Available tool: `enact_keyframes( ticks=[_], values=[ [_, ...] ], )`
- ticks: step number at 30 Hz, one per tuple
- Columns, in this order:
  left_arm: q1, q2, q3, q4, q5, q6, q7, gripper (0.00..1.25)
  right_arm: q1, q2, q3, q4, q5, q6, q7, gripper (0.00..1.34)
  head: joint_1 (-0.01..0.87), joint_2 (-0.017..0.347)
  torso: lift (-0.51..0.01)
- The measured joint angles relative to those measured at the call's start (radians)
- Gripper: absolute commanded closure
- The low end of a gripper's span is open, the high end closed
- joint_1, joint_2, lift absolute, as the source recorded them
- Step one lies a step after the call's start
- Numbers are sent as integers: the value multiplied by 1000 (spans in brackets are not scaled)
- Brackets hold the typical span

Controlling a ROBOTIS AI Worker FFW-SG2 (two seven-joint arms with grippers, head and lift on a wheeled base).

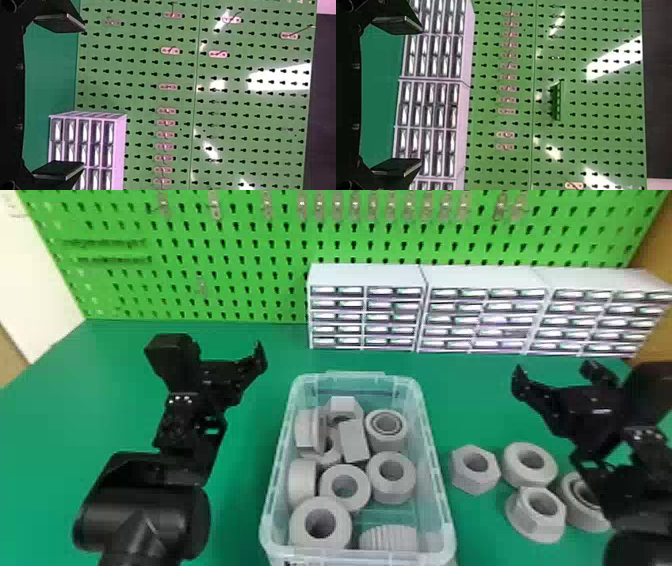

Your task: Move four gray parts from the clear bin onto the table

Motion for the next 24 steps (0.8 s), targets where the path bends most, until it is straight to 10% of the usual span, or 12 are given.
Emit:
enact_keyframes(
  ticks=[8, 24],
  values=[
    [13, -63, 60, 0, -70, 0, -84, 73, 15, 10, -42, -18, 4, 3, 0, 127, 693, 72, -52],
    [-13, -69, 58, 14, -84, 4, -88, 73, -37, 0, -41, -26, 22, 11, 0, 127, 693, 72, -52]
  ],
)
